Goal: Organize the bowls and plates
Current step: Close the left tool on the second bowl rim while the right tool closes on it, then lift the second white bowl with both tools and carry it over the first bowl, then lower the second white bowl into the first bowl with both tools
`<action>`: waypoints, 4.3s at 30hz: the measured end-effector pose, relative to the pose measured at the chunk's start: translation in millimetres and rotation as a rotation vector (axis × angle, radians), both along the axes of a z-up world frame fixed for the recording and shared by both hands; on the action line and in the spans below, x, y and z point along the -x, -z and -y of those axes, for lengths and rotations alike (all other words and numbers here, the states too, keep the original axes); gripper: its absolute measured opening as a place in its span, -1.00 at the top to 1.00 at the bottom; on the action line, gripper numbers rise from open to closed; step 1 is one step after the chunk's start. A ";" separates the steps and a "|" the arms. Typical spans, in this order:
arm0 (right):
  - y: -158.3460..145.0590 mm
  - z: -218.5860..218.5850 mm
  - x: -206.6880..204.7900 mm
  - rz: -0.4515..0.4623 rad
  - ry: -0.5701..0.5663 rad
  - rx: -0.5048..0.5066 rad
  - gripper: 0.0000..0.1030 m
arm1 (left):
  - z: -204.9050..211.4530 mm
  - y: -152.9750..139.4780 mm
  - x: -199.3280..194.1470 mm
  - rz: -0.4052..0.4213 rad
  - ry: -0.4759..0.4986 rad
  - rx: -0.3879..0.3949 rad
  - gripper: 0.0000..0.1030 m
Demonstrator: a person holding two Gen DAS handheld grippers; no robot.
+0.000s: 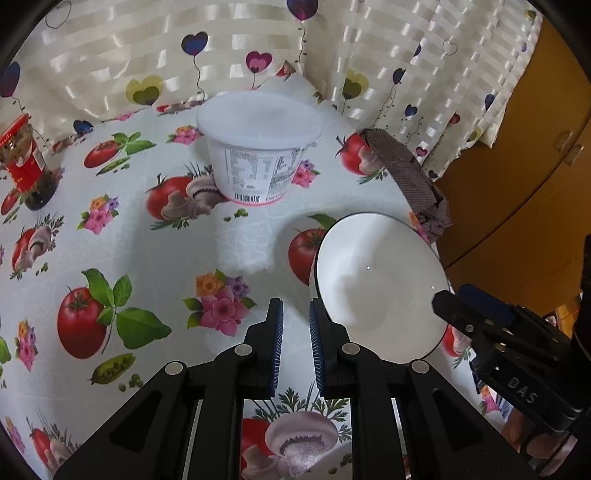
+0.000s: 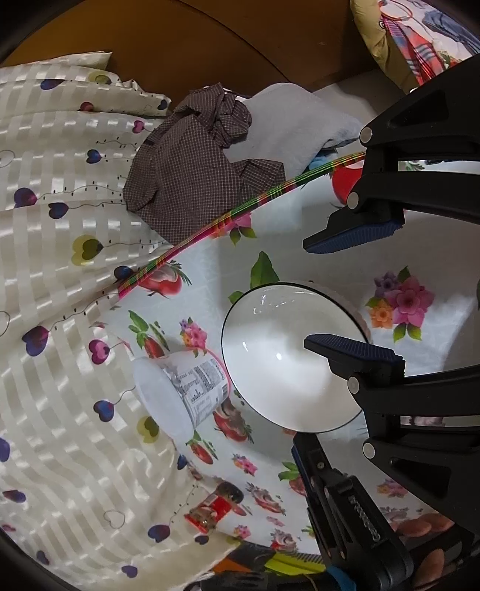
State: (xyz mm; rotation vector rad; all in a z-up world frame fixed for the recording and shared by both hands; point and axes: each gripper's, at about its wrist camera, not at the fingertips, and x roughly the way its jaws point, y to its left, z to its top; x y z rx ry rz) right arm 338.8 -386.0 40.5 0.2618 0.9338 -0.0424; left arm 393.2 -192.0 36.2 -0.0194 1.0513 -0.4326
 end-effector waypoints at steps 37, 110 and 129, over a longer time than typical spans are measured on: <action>22.1 -1.4 -17.2 -0.058 0.002 -0.010 0.68 | 17.7 13.5 -1.1 -0.036 0.028 0.043 0.73; -48.4 -47.1 193.9 0.071 0.028 -0.102 0.72 | -37.7 -52.4 192.5 0.077 0.053 0.098 0.74; -34.2 -51.1 222.0 0.045 0.038 -0.113 0.72 | -37.9 -36.4 215.5 0.048 0.072 0.072 0.74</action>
